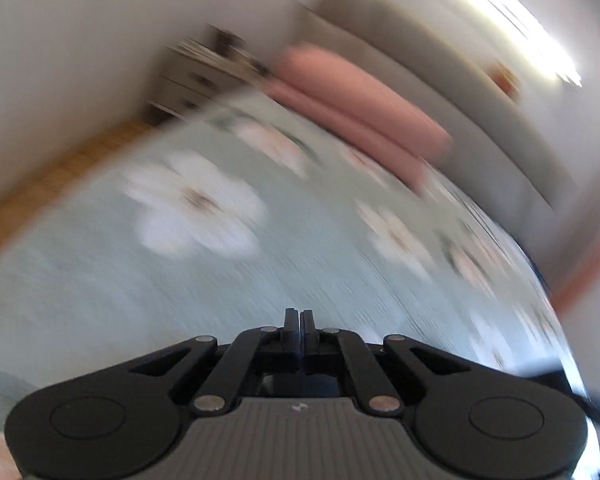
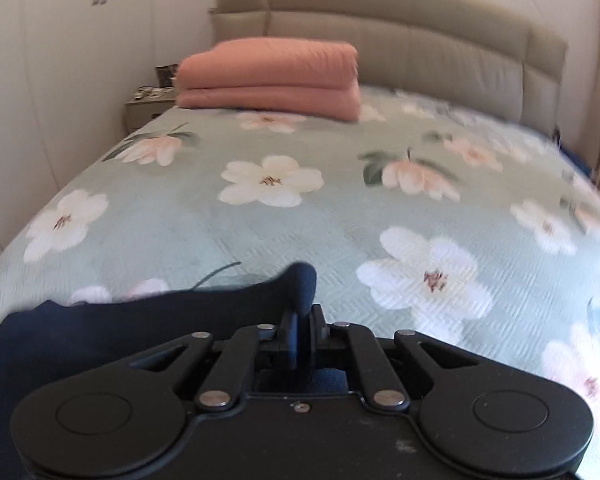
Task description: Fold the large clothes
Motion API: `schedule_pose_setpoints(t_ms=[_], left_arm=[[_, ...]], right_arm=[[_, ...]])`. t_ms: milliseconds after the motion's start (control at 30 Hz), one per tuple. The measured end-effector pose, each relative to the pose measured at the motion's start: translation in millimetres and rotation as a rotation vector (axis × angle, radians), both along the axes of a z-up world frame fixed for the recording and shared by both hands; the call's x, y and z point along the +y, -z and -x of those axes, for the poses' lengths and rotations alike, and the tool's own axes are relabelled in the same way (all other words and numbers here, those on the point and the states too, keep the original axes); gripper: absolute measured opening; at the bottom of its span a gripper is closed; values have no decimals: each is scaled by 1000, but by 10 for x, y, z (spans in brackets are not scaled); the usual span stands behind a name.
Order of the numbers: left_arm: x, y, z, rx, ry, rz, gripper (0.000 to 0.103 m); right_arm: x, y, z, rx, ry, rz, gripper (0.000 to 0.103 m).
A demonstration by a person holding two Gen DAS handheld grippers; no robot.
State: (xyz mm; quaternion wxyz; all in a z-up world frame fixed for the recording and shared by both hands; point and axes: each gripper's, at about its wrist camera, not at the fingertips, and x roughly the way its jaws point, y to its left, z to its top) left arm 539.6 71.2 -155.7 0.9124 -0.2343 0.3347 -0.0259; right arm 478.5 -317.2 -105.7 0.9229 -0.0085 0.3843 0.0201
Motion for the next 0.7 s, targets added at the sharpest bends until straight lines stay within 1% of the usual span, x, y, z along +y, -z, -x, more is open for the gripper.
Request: schedule_pose_setpoints(t_ms=[33, 67, 100, 133, 167, 200, 233, 267, 300, 333, 367, 467, 533, 567, 600, 633, 667, 700], left_arm=[[49, 52, -56, 16, -49, -18, 0], [71, 150, -131, 58, -68, -30, 0], [86, 282, -197, 117, -75, -20, 0], [94, 375, -199, 144, -80, 15, 0], [80, 424, -167, 153, -69, 54, 0], [34, 430, -119, 151, -37, 67, 2], [-33, 409, -52, 138, -5, 46, 8], [-103, 381, 21, 130, 18, 13, 13], [-174, 364, 92, 135, 45, -18, 28], [-220, 350, 148, 145, 64, -37, 41], [-257, 334, 201, 146, 78, -43, 47], [-316, 332, 309, 145, 101, -15, 51], [-321, 320, 317, 149, 94, 29, 62], [-305, 327, 301, 155, 78, 49, 66], [-278, 343, 289, 164, 56, 69, 66], [-238, 361, 294, 166, 37, 95, 67], [-217, 374, 288, 170, 26, 114, 68], [-218, 397, 267, 191, 30, 121, 74]], right_arm=[[-14, 142, -102, 47, 5, 1, 26], [-3, 325, -213, 127, -10, 10, 54], [15, 514, -311, 230, -38, 18, 64], [-5, 614, -325, 280, -48, 9, 56], [-64, 590, -268, 267, -48, -19, 47], [-161, 500, -171, 229, -45, -56, 49], [-268, 401, -75, 189, -31, -80, 53], [-407, 287, 39, 141, 0, -87, 65], [-532, 204, 127, 101, 34, -80, 72], [-663, 150, 189, 76, 61, -70, 73], [-800, 128, 212, 74, 72, -65, 72], [-1057, 226, 104, 126, 74, -60, 72], [-1130, 336, -50, 147, 56, -86, 72], [-1161, 413, -124, 159, 57, -108, 72], [-1184, 513, -204, 188, 53, -142, 72], [-1154, 626, -294, 234, 51, -173, 61], [-1132, 722, -337, 278, 60, -189, 44], [-1092, 750, -294, 300, 69, -192, 13]])
